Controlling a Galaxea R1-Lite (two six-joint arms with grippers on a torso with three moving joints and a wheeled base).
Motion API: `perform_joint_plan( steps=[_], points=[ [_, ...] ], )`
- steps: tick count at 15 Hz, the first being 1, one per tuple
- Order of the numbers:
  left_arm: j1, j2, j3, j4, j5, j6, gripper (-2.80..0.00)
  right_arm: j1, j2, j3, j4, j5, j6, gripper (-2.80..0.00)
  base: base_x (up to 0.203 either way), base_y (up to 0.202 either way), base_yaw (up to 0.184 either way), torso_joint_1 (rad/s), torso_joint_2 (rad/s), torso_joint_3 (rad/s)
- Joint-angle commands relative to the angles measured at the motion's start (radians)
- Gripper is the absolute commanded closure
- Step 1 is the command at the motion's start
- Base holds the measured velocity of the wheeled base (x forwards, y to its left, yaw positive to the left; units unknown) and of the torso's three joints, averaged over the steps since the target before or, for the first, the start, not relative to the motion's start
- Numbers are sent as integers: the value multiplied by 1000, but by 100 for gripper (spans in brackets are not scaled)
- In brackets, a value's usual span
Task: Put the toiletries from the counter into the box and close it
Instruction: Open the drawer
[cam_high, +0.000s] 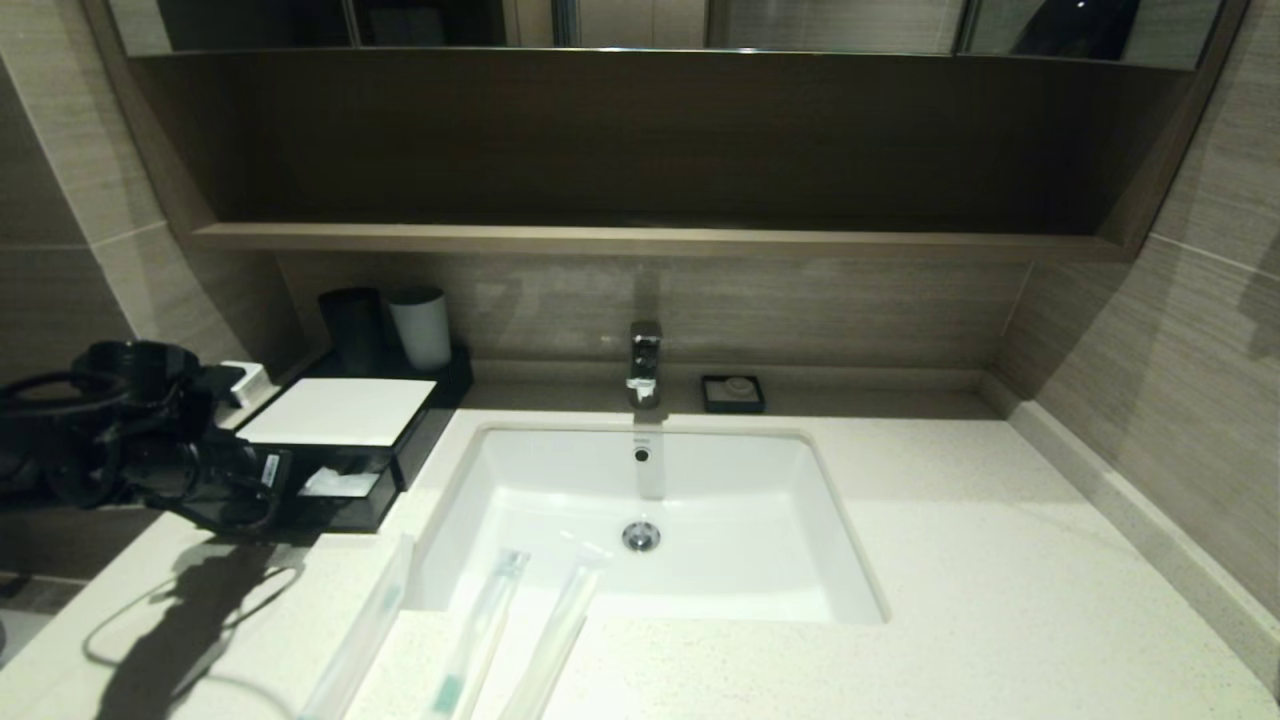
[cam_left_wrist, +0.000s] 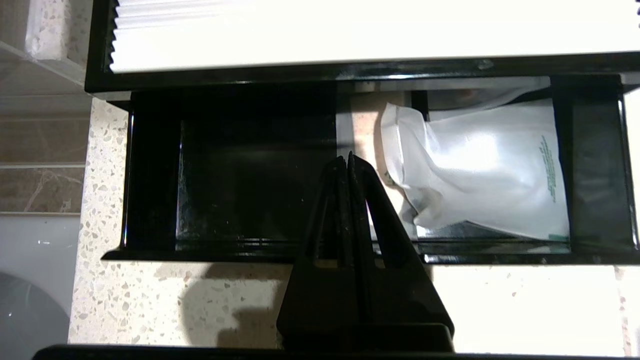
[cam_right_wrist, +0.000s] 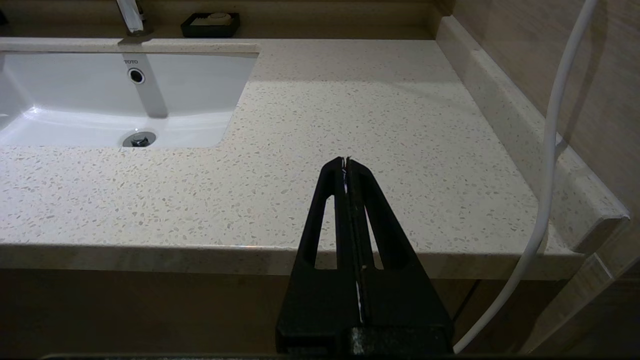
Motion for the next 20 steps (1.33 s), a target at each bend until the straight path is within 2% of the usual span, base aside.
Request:
perform_joint_plan(
  steps=[1, 11, 20],
  points=[
    [-1, 25, -6, -14, -1, 0, 0, 0, -2, 2, 0, 0, 0, 0, 0, 0, 0, 0, 0, 0],
    [-1, 48, -17, -18, -1, 5, 0, 0, 0, 2, 0, 0, 0, 0, 0, 0, 0, 0, 0, 0],
    [-1, 39, -19, 38, 18, 18, 0, 0, 0, 2, 0, 0, 0, 0, 0, 0, 0, 0, 0, 0]
  ],
)
